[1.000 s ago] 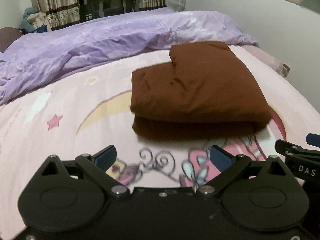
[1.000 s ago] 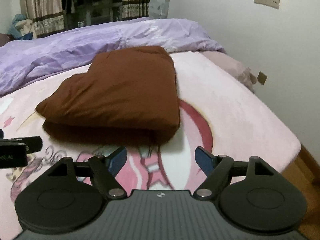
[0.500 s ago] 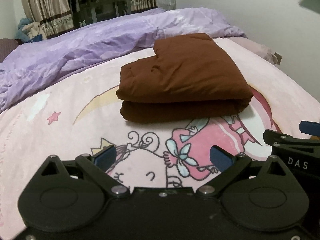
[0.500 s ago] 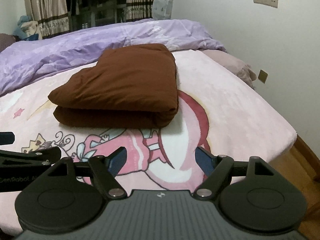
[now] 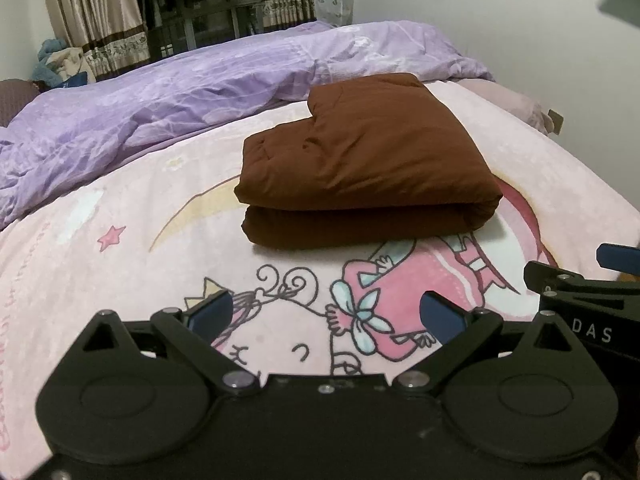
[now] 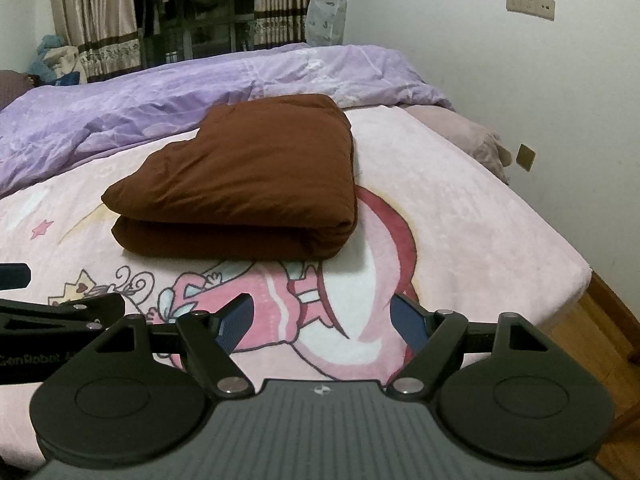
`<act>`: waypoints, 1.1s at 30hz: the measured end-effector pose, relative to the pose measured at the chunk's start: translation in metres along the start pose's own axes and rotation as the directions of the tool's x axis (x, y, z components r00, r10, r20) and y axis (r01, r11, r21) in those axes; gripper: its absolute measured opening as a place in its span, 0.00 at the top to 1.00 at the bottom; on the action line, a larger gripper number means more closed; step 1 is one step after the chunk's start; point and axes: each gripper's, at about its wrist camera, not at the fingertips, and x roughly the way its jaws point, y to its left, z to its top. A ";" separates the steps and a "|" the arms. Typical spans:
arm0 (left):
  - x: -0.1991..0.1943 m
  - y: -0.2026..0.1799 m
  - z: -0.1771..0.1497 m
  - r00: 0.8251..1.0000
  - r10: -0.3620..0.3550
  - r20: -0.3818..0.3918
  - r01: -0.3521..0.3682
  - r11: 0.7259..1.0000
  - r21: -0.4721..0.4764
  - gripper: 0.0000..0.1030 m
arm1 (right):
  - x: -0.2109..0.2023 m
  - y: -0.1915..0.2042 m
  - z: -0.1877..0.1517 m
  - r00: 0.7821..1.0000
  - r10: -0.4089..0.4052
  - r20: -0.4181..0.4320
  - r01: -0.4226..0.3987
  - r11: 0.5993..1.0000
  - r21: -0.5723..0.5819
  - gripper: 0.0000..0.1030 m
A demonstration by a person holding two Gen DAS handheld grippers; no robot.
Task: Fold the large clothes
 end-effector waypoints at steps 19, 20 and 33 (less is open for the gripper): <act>-0.009 -0.003 -0.003 1.000 0.002 0.016 -0.002 1.000 0.000 0.01 | -0.009 0.006 -0.001 1.000 0.005 0.022 -0.005 1.000 0.002 0.12; -0.010 -0.004 -0.003 1.000 0.002 0.016 -0.002 1.000 -0.002 0.01 | -0.010 0.006 -0.001 1.000 0.006 0.023 -0.006 1.000 0.001 0.12; -0.012 -0.003 -0.004 1.000 0.000 0.026 0.000 1.000 -0.007 0.01 | -0.009 0.007 -0.001 1.000 0.005 0.020 -0.005 1.000 0.000 0.12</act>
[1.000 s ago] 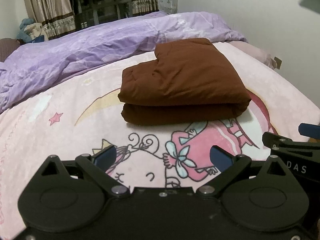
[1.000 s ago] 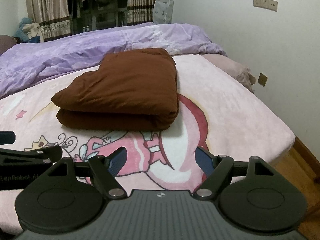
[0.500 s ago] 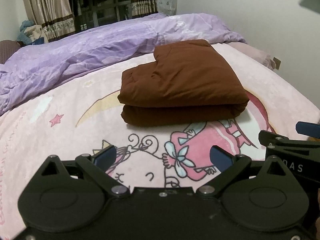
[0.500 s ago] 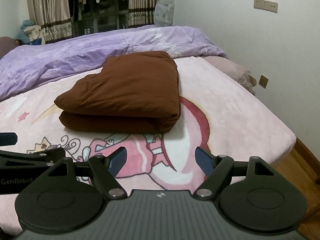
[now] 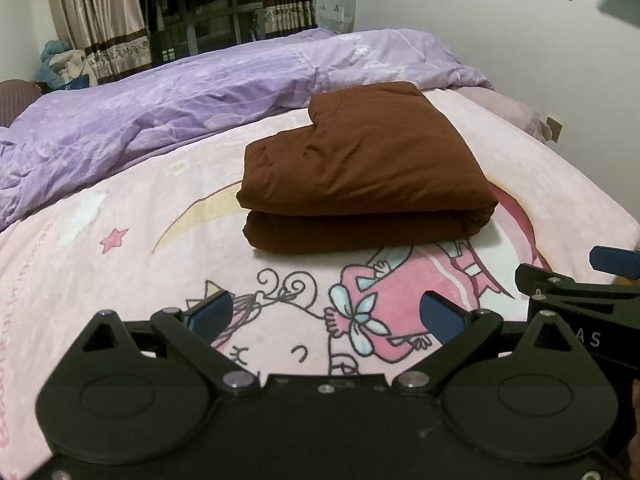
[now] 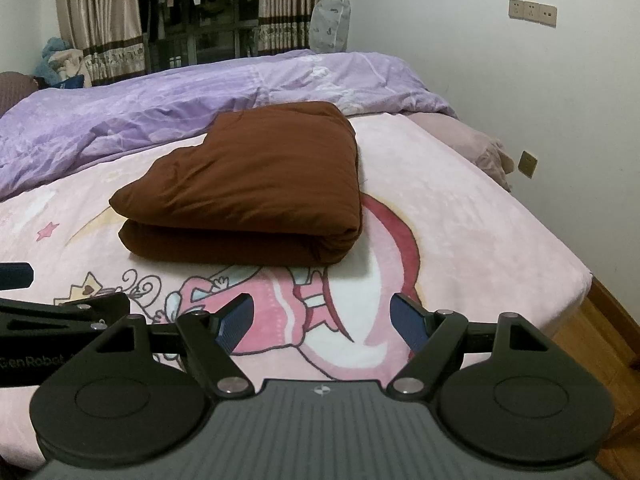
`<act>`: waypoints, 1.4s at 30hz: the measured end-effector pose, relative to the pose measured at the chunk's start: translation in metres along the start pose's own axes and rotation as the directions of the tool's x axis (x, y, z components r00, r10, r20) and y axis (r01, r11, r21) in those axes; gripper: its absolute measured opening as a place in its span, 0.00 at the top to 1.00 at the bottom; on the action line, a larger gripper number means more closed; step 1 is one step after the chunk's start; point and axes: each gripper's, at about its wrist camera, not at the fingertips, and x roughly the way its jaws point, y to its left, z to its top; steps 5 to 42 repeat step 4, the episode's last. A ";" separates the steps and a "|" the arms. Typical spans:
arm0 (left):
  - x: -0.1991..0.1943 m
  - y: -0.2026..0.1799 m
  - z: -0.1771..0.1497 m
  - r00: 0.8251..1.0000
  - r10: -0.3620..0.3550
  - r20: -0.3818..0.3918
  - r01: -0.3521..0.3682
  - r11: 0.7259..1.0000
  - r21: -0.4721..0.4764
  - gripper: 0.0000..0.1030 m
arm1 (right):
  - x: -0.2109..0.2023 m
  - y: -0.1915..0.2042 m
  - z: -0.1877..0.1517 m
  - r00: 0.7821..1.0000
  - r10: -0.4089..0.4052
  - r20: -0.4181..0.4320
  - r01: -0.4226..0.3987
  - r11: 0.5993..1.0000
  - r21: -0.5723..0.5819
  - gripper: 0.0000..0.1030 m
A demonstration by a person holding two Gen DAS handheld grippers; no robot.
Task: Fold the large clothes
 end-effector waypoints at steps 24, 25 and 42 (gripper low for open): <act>-0.003 0.003 -0.001 1.000 -0.003 0.016 0.004 1.000 -0.015 0.01 | 0.001 0.000 0.000 1.000 0.000 -0.005 0.000 1.000 -0.002 0.12; -0.003 0.003 -0.001 1.000 -0.003 0.016 0.004 1.000 -0.015 0.01 | 0.001 0.000 0.000 1.000 0.000 -0.005 0.000 1.000 -0.002 0.12; -0.003 0.003 -0.001 1.000 -0.003 0.016 0.004 1.000 -0.015 0.01 | 0.001 0.000 0.000 1.000 0.000 -0.005 0.000 1.000 -0.002 0.12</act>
